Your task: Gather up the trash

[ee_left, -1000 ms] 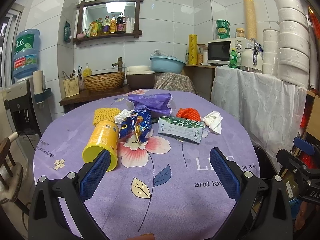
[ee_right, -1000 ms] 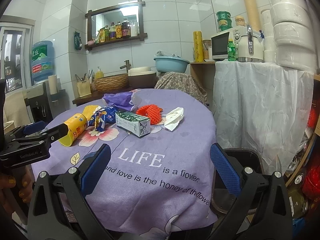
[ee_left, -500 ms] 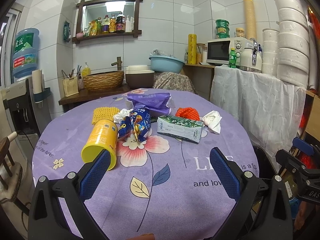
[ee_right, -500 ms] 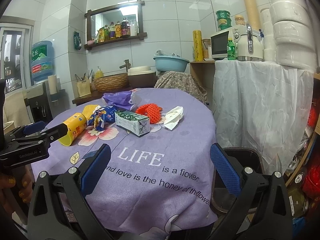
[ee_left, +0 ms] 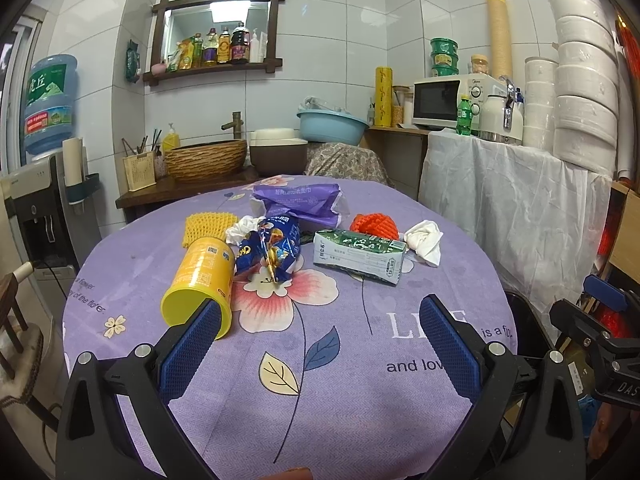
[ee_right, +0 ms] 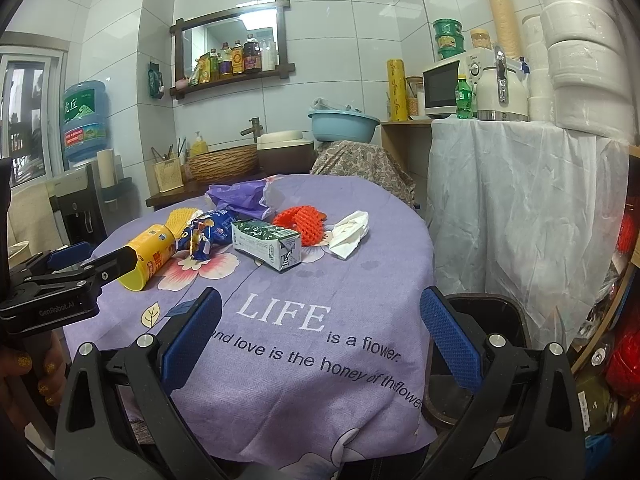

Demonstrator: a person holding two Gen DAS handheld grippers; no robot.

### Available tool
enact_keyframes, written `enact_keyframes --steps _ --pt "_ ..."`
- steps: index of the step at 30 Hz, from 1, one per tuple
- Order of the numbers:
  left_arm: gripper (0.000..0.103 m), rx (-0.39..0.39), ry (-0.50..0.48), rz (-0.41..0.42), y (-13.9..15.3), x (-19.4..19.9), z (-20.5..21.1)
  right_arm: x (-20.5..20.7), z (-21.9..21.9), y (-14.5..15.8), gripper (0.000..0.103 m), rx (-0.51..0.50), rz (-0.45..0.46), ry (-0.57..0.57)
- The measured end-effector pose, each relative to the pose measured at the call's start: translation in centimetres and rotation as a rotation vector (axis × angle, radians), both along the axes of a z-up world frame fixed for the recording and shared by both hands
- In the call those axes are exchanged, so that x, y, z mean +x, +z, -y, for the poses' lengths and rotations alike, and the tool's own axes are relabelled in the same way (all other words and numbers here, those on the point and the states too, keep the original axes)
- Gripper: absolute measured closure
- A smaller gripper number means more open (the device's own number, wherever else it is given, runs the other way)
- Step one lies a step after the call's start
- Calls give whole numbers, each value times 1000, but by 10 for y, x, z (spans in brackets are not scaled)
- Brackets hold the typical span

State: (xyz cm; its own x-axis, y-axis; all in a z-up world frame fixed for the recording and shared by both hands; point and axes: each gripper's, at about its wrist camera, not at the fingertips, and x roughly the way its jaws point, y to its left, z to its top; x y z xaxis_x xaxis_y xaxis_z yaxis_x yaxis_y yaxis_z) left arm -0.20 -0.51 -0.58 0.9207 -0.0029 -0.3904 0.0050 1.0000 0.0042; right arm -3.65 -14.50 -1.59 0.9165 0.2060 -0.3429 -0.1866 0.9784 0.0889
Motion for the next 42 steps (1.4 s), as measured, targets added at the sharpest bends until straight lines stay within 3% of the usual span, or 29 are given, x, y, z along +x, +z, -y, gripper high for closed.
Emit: enact_keyframes --steps 32,42 --pt "5 1 -4 -3 -2 1 0 0 -1 1 5 0 -6 6" --pt "5 -27 -16 -42 -8 3 -10 5 -3 1 5 -10 -18 19"
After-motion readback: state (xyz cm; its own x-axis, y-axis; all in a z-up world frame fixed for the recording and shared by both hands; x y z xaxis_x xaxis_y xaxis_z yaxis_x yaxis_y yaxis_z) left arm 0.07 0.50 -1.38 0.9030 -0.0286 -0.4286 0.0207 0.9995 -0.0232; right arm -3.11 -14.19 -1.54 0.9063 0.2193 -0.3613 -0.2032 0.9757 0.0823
